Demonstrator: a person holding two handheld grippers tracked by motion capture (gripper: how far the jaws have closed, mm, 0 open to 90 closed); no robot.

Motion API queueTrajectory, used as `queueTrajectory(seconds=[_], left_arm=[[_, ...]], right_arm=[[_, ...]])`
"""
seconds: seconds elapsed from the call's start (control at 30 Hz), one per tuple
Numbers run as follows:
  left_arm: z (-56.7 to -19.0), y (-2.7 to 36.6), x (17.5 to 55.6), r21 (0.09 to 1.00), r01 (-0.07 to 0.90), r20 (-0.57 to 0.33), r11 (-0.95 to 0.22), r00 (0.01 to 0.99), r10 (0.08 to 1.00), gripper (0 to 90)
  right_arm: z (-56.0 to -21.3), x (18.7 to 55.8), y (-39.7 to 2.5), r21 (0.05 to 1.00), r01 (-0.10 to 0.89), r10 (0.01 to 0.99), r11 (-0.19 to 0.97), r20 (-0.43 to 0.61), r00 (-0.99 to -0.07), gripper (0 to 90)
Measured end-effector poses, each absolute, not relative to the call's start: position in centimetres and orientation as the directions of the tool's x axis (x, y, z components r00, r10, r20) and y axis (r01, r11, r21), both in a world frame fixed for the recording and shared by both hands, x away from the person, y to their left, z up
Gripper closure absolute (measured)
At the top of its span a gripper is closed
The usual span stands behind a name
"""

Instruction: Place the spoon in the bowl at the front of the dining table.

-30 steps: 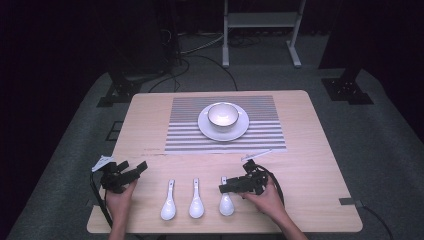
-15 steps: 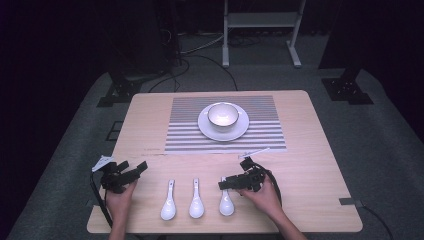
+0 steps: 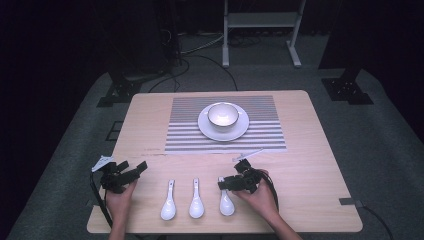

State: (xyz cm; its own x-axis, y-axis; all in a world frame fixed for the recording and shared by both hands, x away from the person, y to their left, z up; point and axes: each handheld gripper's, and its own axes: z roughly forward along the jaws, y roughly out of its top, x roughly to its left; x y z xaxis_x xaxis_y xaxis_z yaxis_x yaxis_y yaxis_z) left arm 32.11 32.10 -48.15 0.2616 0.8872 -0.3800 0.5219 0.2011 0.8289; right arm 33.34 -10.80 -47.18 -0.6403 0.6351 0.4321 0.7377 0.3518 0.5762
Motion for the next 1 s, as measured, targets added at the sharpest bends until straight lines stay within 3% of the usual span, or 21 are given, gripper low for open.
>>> queueTrajectory(seconds=[0.17,0.37,0.53,0.67,1.0], left_arm=[[-48.1,32.1,32.1,0.829,0.522,-0.380,0.202,0.261,0.887,3.9],[-48.1,32.2,32.1,0.829,0.522,-0.380,0.202,0.261,0.887,3.9],[-48.1,32.2,32.1,0.829,0.521,-0.381,0.204,0.259,0.887,3.9],[-48.1,32.2,32.1,0.829,0.520,-0.381,0.203,0.259,0.888,3.9],[-48.1,32.2,32.1,0.829,0.521,-0.380,0.203,0.259,0.888,3.9]], right_arm=[[-46.9,32.9,-10.0,0.585,0.708,0.660,0.395,0.355,-0.662,62.6],[-47.1,33.4,-10.2,0.570,0.722,0.645,0.392,0.388,-0.658,74.3],[-46.9,33.7,-10.1,0.553,0.718,0.644,0.423,0.374,-0.668,76.9],[-46.8,33.8,-10.1,0.534,0.719,0.631,0.444,0.383,-0.674,84.9],[-45.8,33.9,-11.6,0.557,0.741,0.603,0.374,0.461,-0.651,84.8]])
